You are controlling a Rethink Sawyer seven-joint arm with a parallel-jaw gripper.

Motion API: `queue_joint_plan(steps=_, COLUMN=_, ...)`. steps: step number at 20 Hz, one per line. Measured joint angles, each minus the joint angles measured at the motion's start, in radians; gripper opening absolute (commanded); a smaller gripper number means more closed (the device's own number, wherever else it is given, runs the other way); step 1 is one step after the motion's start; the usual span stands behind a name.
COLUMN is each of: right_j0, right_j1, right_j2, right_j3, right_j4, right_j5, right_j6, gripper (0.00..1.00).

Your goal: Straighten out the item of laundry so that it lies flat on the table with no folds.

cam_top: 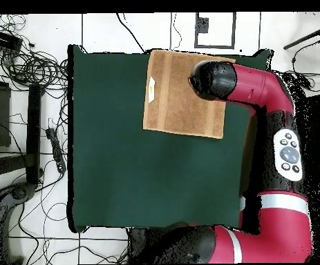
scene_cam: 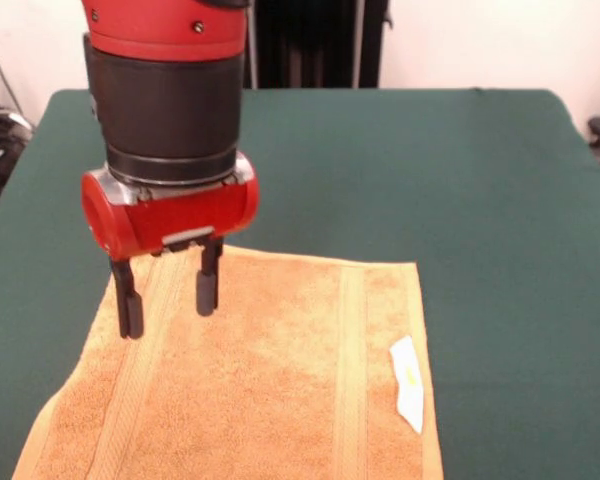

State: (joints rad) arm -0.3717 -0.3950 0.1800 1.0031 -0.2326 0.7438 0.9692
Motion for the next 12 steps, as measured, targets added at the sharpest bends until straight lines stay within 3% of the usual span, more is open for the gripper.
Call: queue_joint_plan(steps=12, right_j0=-0.055, right_j1=-0.031, right_j2=-0.001, right_j3=0.114, right_j4=-0.003, right_j5=-0.015, right_j6=0.000, gripper=1.00)
